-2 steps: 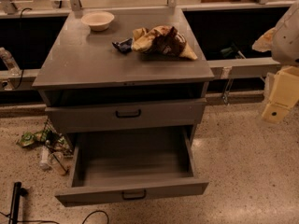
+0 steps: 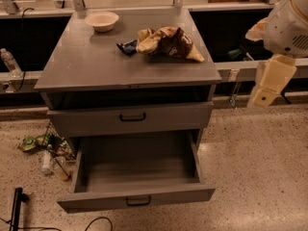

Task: Place brown chip bag into middle drawer

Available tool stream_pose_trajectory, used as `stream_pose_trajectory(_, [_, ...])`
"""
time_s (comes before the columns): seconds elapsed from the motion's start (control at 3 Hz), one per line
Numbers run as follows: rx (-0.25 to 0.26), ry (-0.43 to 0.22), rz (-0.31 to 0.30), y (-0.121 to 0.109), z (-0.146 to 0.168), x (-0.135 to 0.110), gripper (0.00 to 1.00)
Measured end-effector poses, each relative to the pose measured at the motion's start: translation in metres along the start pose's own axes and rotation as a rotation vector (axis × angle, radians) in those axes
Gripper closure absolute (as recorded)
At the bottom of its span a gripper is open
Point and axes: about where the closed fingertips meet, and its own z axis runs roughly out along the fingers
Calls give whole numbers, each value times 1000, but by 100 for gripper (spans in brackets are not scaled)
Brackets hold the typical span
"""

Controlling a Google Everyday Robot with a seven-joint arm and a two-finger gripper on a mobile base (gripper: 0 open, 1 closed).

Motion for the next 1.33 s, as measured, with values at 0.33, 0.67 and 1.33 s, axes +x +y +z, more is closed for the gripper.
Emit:
stream_pose_trajectory(0.33, [6,-122,5,-44,23,-14,0])
stream_pose_trajectory(0.67, [6,-262,33,-87,54,-33,0])
stream_pose_trajectory(1.33, [13,-380,73,-134,89,-59,0])
